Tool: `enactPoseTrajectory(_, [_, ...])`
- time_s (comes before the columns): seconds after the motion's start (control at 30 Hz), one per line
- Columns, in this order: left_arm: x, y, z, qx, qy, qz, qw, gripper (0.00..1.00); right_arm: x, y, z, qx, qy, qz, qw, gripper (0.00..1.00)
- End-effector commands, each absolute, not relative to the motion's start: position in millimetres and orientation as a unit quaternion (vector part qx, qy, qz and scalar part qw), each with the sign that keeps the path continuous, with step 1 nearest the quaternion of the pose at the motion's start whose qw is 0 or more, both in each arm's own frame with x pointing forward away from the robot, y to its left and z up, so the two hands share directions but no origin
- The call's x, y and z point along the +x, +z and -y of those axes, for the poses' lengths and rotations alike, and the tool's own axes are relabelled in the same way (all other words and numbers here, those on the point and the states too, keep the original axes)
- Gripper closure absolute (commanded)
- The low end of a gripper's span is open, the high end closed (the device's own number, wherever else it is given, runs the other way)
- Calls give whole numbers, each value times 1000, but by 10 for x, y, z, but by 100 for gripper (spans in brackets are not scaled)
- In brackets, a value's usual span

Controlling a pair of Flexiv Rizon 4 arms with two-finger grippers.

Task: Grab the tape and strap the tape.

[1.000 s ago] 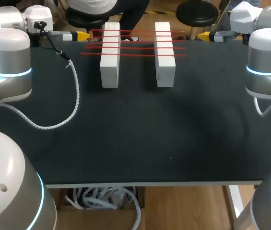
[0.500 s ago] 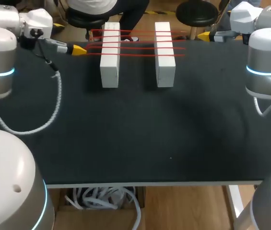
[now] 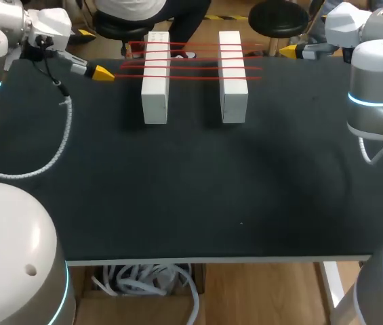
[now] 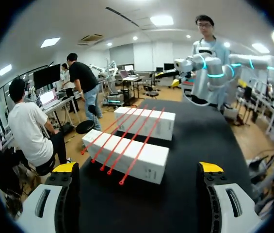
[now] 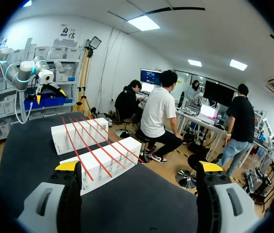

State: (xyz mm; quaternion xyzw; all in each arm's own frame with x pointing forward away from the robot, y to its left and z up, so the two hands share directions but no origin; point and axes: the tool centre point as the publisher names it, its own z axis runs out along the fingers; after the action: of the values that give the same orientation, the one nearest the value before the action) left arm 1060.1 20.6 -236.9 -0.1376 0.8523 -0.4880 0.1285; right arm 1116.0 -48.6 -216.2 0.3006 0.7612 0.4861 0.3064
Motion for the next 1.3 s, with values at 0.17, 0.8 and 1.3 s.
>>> enactPoseTrajectory(0.17, [10546, -2350, -419, -88, -478, -864, 130, 0, 11150, -2162, 495, 300, 487, -761, 306, 0])
enactPoseTrajectory(0.8, [10828, -2684, -568, -19, -559, -816, 146, 0, 11150, -2162, 495, 300, 487, -761, 306, 0])
enactPoseTrajectory(1.3, [11036, -2934, -396, 28, -604, -790, 95, 53, 11150, -2162, 495, 300, 487, -761, 306, 0])
